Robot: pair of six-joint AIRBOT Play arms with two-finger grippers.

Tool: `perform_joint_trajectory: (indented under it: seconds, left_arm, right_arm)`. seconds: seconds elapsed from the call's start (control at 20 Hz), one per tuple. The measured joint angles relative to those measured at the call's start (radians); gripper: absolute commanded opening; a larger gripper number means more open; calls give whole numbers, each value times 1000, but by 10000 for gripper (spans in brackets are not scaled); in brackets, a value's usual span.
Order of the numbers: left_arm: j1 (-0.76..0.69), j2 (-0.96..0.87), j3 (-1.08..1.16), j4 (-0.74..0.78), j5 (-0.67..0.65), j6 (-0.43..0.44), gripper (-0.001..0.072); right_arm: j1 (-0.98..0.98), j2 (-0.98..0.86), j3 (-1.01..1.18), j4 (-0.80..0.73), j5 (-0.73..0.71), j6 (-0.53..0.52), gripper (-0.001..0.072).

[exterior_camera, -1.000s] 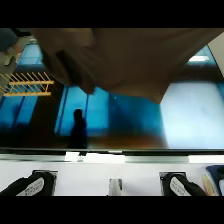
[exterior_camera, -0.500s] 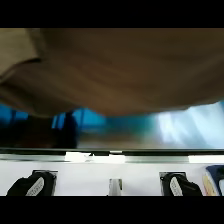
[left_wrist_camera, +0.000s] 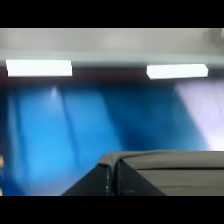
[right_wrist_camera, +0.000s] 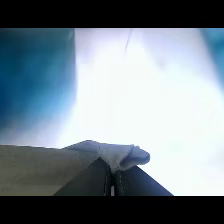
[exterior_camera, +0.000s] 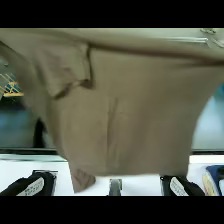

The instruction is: Fold the shirts.

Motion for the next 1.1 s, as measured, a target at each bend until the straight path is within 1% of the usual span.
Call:
perform_joint_trajectory:
  seconds: [0.1,0.25,0.35,0.45,0.6,0.8,0.9,1.0,1.1]
  left_arm:
    - [-11,-121,-81,-10,1,6,36]
    - [-23,-312,-145,-83,53,24,36]
    - [-28,-428,-166,-154,116,41,36]
    - [-32,-510,-174,-238,217,53,36]
    - [-37,-586,-181,-313,379,60,36]
    - [-58,-637,-184,-361,620,64,36]
    - [-74,-661,-184,-373,710,67,36]
    - [-87,-691,-184,-376,752,67,36]
    - [-96,-721,-185,-377,728,68,36]
  right_arm:
    - [0,-99,-71,-7,-19,2,25]
    - [0,-262,-121,8,-113,74,25]
    - [0,-362,-135,58,-200,111,25]
    - [7,-445,-142,107,-297,133,25]
    - [50,-537,-147,131,-463,140,25]
    - [132,-612,-149,108,-751,125,25]
    - [151,-635,-149,99,-870,154,25]
    - [161,-659,-149,93,-919,198,25]
    - [167,-682,-149,90,-906,225,25]
